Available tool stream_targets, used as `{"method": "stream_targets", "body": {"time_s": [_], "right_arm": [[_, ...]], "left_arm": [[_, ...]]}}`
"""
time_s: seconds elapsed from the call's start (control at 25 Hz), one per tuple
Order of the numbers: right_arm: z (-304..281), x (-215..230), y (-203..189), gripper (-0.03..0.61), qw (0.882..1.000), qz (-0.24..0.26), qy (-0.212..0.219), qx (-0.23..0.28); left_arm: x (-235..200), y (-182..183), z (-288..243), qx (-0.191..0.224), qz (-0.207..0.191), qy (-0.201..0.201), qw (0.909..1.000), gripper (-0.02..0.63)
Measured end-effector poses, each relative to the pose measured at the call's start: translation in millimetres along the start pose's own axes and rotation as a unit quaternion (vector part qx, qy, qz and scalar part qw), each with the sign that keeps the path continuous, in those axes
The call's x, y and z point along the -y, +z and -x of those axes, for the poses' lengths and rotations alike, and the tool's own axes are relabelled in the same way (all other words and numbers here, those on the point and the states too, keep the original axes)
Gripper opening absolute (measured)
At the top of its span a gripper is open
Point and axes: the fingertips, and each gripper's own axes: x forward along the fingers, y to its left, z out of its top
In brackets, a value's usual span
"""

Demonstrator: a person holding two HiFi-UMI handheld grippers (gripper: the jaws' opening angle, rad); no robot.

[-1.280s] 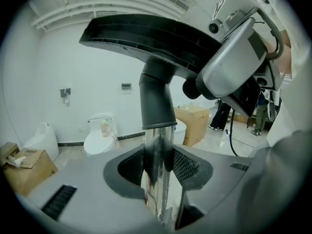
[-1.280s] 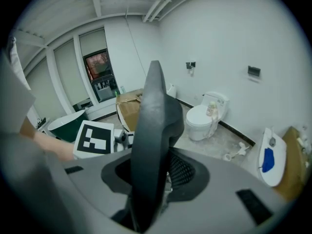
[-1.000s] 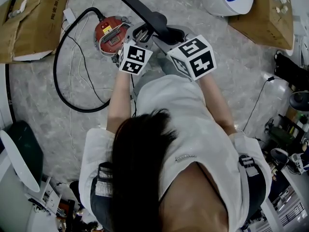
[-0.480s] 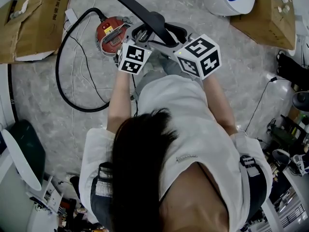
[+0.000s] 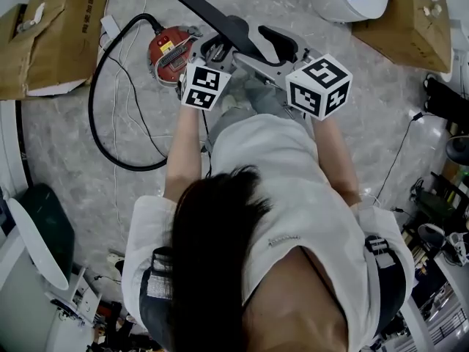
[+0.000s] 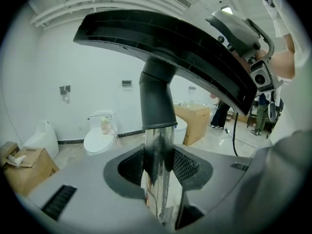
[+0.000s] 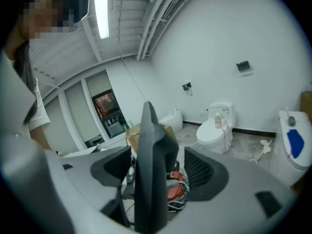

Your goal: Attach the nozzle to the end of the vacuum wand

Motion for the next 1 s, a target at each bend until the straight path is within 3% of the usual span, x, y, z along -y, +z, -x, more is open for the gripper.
{"method": "stream_targets", "body": {"time_s": [0.32,0.44,0.56,0.72,0.8,1.0], "right_arm": [[18,17,16,0.330,0.996,-0.051,-0.002,0.069],[27,32,25,0.328,0.988,-0.100,-0.008,0.114],[40,51,25,0.328,0.978,-0.139,-0.037,0.150],[46,69,11,0.325,0.976,-0.149,-0.072,0.139],[48,76,7,0.297,0.973,-0.155,-0.089,0.143],[59,99,-6,0.141,0.965,-0.158,-0.151,0.146]], "left_arm": [[-5,-1,-4,-0.003,0.006,0.004,1.0000,0.147],[-7,-1,-8,-0.005,0.008,0.006,0.9999,0.147],[-5,-1,-11,-0.008,0.006,0.002,0.9999,0.147],[-7,-1,-14,-0.007,0.008,0.004,0.9999,0.147],[-8,-2,-16,-0.009,0.009,0.004,0.9999,0.147],[-5,-1,-19,-0.012,0.012,0.005,0.9998,0.147]]}}
